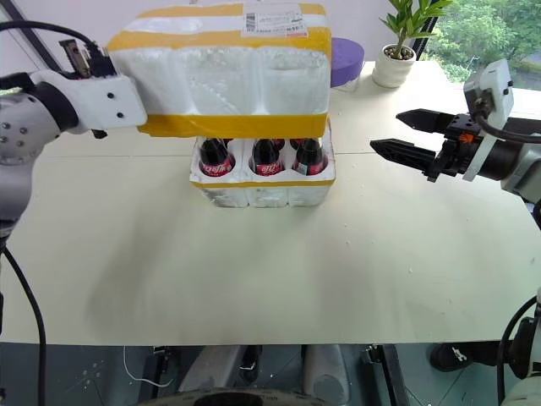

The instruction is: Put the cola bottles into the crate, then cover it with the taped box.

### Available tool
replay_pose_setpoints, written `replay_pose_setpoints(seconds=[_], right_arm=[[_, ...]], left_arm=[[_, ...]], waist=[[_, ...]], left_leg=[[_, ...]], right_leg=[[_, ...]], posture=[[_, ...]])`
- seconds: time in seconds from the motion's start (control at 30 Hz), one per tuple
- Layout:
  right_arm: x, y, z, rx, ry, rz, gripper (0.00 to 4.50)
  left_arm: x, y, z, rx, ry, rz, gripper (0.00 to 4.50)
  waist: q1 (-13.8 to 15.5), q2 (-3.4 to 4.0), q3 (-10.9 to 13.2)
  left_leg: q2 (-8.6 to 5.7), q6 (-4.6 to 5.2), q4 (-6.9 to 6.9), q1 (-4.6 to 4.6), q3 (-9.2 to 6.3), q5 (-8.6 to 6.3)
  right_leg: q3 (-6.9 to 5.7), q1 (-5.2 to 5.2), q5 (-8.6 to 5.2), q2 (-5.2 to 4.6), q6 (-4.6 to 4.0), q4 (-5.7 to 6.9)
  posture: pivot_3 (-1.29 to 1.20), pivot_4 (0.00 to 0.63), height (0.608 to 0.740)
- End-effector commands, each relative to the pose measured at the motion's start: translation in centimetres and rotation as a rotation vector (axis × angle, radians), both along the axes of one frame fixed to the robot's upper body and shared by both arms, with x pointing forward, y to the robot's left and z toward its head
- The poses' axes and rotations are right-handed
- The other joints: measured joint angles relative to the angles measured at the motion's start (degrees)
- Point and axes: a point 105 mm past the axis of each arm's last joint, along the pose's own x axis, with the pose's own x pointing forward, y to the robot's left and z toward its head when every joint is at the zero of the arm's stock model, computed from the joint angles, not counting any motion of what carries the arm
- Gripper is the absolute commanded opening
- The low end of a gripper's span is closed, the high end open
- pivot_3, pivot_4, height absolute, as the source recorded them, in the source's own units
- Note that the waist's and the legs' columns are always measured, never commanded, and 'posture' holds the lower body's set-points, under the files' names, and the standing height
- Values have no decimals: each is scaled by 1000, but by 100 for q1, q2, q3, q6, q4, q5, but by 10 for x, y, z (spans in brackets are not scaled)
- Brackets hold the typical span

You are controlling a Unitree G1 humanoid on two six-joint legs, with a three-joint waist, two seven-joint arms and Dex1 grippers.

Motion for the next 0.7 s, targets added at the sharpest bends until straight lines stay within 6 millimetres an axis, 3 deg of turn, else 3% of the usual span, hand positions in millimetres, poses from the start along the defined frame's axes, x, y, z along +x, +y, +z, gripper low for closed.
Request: replay_pose_setpoints(seconds=[0.03,0.33,0.43,0.57,0.7], right_arm=[[-7,-3,16,2,-79,-4,4500],[-33,3,12,-24,-37,101,4500],[-44,9,8,-43,-26,155,4500],[-44,10,6,-38,-23,142,4500],[-42,11,5,-31,-23,139,4500]], left_arm=[[0,-7,-1,49,-56,-8,350],[4,-32,-17,13,-39,-75,350],[3,-32,-17,32,-34,-73,350],[1,-27,-11,40,-40,-58,350],[4,-22,-22,52,-6,-44,350]], waist=[[3,0,0],[6,0,0],[-3,-1,0],[-15,-1,1],[-6,-1,1]], left_leg=[[0,0,0,0,0,0],[0,1,3,2,0,0],[2,1,3,2,0,0],[3,2,2,4,1,0],[3,1,2,4,1,0]], right_leg=[[0,0,0,0,0,0],[0,3,0,0,0,3],[0,3,0,1,0,2],[0,3,0,1,0,2],[0,2,0,0,0,1]], posture=[[0,150,739],[0,150,739],[0,150,739],[0,150,739],[0,150,739]])
